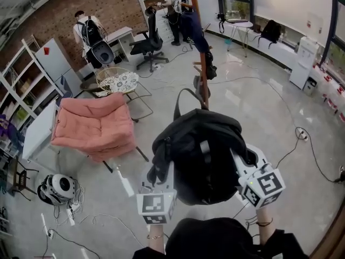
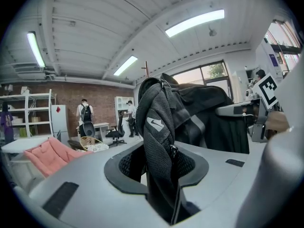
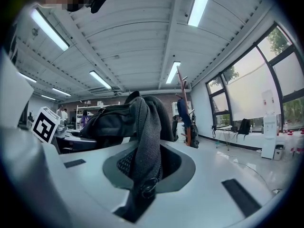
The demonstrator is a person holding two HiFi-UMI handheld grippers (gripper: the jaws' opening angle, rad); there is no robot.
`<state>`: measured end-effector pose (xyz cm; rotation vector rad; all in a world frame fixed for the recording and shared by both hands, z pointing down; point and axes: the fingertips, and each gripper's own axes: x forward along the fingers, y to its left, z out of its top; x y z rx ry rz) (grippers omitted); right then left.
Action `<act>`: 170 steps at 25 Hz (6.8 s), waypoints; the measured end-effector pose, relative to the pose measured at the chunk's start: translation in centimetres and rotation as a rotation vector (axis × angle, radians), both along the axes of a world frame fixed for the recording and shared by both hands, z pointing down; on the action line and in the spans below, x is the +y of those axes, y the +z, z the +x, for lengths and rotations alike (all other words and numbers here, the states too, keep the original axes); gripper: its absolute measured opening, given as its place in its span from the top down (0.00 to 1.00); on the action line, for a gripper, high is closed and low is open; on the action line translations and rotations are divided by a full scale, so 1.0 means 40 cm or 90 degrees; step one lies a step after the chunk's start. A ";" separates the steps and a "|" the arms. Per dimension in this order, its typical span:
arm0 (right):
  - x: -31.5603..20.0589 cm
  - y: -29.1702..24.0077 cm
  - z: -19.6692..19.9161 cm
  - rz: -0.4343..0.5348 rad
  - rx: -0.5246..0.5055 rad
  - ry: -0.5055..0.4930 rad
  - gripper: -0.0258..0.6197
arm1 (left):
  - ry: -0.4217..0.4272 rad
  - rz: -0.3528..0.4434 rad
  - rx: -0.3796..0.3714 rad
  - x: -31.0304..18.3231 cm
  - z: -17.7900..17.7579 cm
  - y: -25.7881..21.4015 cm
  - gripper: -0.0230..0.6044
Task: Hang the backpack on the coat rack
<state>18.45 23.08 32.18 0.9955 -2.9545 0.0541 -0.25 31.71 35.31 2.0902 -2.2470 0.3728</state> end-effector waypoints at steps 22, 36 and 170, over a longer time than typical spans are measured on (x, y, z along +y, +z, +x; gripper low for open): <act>-0.352 0.076 -0.233 -0.047 0.013 0.026 0.89 | 0.006 -0.049 0.041 -0.367 -0.231 0.097 0.75; -0.602 0.149 -0.361 -0.077 0.008 0.098 0.89 | 0.079 -0.076 0.047 -0.668 -0.381 0.166 0.75; -1.211 0.640 -0.416 -0.233 0.005 0.239 0.58 | 0.088 -0.167 0.144 -1.404 -0.490 0.616 0.52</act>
